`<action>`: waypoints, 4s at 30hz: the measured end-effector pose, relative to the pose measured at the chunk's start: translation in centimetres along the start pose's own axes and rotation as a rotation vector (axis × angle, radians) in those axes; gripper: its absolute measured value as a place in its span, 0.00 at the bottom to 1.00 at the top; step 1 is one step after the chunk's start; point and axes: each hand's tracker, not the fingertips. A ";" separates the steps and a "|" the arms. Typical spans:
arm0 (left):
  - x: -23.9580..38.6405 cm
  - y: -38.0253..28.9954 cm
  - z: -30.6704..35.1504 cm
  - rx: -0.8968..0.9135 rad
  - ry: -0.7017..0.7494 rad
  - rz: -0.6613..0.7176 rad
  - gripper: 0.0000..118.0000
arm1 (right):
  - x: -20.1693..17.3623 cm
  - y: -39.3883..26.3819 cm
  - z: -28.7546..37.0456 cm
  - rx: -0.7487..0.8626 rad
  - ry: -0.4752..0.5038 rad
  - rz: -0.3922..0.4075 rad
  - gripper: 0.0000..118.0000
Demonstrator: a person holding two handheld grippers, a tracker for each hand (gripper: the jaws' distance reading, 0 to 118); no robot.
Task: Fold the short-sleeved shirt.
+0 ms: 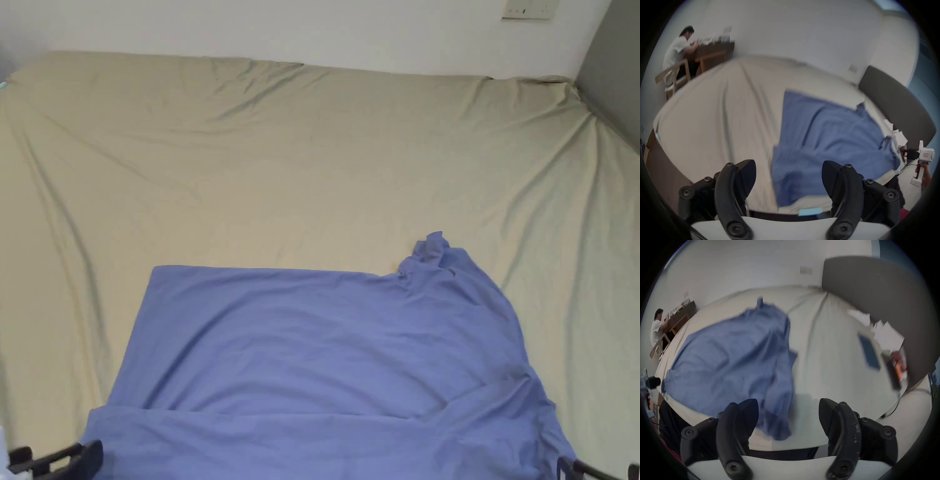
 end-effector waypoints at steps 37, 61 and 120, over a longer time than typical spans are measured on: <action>13.2 2.4 4.1 0.247 -0.149 -0.172 0.00 | 1.5 22.6 -29.6 -0.378 0.125 -0.277 0.34; 10.9 9.8 -3.2 0.209 -0.175 -0.163 0.46 | -2.5 23.1 -22.9 -0.139 0.206 -0.049 0.01; -3.5 -3.8 -3.6 -0.126 -0.092 0.090 0.04 | 2.2 -3.6 -4.5 -0.222 0.219 -0.028 0.01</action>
